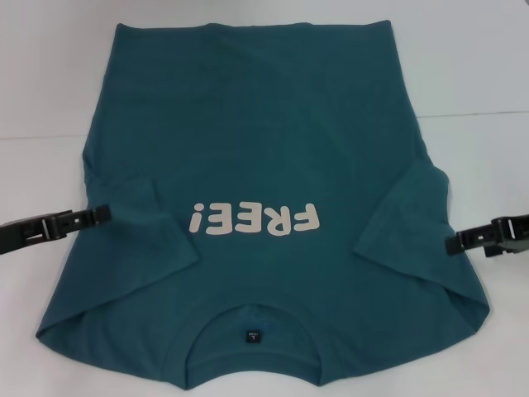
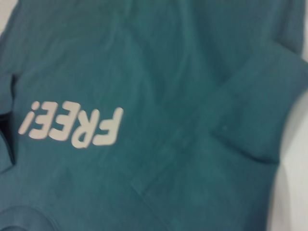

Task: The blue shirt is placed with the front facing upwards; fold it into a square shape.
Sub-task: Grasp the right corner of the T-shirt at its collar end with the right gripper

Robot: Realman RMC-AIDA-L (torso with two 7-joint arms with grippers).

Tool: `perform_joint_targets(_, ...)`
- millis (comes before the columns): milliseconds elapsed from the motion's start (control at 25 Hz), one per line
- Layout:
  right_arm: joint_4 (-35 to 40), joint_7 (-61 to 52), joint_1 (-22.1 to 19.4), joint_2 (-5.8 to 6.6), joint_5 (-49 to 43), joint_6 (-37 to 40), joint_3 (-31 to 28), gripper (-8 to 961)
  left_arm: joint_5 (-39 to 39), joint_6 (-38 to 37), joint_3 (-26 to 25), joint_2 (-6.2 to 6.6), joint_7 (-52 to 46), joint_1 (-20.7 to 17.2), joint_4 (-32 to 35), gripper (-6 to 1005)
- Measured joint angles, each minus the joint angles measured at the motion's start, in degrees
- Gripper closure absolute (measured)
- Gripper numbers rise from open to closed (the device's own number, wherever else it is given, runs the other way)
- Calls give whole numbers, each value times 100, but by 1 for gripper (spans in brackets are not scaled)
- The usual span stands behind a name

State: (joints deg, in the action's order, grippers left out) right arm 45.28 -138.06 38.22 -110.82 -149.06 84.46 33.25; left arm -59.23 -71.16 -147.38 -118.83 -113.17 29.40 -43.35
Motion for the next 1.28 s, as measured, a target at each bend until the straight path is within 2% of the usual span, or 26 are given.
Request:
perform_joint_targets(280, -165, 33, -154, 20, -1, -27, -16, 37, 0, 57, 0, -33, 8, 17, 2, 124)
perform_joint_targets(1280, -589, 79, -102, -106, 16, -232, 6, 37, -1, 205, 15, -52, 94, 85, 69, 124)
